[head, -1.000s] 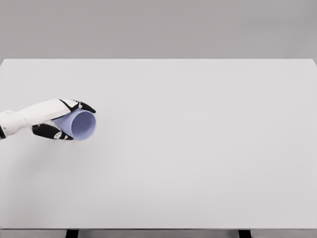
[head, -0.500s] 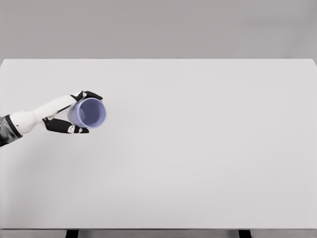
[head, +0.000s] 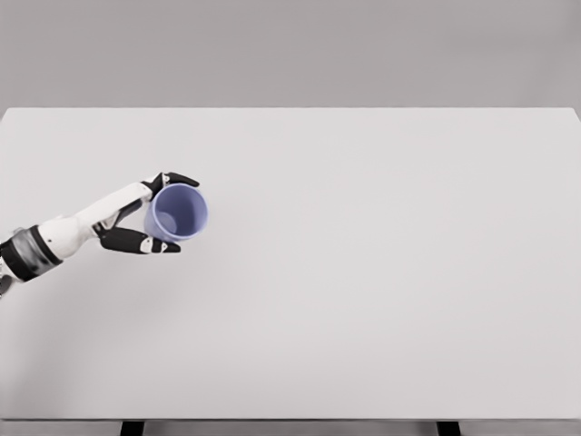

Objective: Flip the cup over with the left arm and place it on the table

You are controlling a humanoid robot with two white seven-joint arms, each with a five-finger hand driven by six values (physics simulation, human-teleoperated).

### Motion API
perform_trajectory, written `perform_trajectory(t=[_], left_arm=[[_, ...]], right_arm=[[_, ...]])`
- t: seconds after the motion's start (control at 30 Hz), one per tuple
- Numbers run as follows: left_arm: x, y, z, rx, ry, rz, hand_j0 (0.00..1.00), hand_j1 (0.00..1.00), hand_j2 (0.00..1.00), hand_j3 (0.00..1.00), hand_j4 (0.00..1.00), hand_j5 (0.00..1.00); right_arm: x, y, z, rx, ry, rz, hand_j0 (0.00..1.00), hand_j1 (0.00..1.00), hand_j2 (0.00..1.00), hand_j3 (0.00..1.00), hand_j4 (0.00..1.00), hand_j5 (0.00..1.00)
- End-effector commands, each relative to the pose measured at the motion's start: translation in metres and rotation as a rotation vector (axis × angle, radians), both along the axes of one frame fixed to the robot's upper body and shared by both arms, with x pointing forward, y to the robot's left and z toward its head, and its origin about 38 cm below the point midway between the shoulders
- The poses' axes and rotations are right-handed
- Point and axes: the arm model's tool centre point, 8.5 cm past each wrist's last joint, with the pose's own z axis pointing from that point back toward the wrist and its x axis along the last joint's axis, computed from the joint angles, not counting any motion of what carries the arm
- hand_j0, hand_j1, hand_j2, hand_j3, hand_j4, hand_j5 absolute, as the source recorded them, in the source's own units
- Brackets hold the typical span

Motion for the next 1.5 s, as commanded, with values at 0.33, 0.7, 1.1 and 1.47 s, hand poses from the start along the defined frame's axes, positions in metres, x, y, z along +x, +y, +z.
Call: perform_trajectory(t=[0.33,0.7,1.1,1.47], left_arm=[[0.011,-0.023,-0.031,-0.036,0.172,-0.037,0.60,0.60,0.60,0.60,0.60,0.60],[0.013,-0.027,-0.028,-0.165,0.222,0.000,0.60,0.60,0.60,0.60,0.60,0.60],[0.016,-0.034,-0.020,-0.282,0.278,0.013,0.60,0.60,0.60,0.60,0.60,0.60],[0.012,-0.049,-0.039,-0.227,0.429,-0.032,0.68,0.68,0.68,0.68,0.68,0.68]], right_arm=[[0.000,0.000,0.000,0.000,0.000,0.000,1.00,1.00,1.00,1.00,1.00,1.00],[0.000,0.000,0.000,0.000,0.000,0.000,1.00,1.00,1.00,1.00,1.00,1.00],[0.000,0.000,0.000,0.000,0.000,0.000,1.00,1.00,1.00,1.00,1.00,1.00],[0.000,0.000,0.000,0.000,0.000,0.000,1.00,1.00,1.00,1.00,1.00,1.00]])
